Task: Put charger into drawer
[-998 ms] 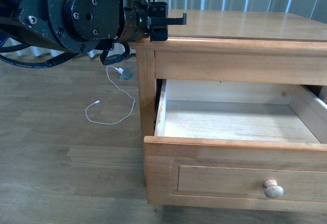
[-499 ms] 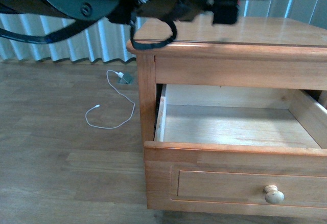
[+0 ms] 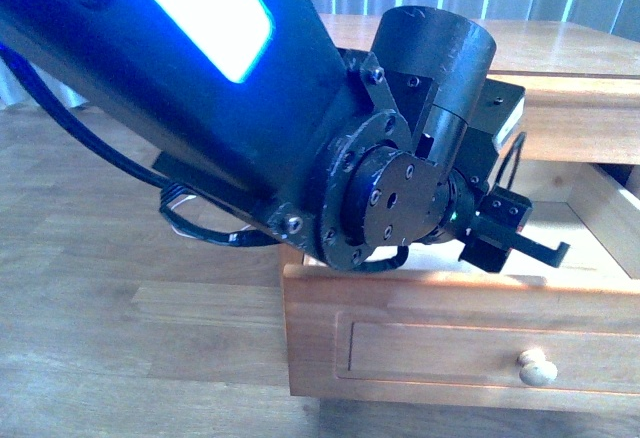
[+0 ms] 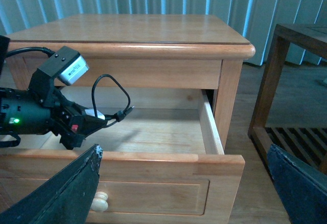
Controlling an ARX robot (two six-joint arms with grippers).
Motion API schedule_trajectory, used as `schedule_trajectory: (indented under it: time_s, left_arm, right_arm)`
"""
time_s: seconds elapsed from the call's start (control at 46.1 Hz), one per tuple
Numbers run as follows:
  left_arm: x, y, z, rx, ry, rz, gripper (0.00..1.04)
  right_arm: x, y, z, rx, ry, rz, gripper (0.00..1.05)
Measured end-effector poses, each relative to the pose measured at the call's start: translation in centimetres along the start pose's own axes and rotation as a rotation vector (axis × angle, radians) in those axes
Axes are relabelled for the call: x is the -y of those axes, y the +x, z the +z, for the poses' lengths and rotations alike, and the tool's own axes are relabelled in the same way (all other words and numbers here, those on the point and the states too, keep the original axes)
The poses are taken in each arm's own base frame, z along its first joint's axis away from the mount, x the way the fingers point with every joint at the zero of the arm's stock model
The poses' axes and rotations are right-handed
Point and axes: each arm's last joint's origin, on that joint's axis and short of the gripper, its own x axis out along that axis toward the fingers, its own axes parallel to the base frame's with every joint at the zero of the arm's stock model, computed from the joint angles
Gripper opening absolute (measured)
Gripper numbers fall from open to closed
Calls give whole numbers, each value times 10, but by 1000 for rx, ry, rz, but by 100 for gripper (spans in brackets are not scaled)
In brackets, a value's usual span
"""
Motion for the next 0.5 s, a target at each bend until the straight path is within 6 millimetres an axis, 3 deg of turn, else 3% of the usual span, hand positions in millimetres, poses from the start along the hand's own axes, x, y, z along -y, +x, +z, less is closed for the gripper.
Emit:
schedule_trajectory:
  time_s: [0.239,0.347,0.499]
  left_arm:
    - [-10,27,-10,-20,-25,61,44]
    - [-11,25,-6,13,-32,73,64]
    - [-13,8,7,67,-36,101,87]
  right_arm:
    - [0,0,0,0,0,0,96]
    - [0,0,0,0,0,0,96]
    - [0,0,0,0,0,0,96]
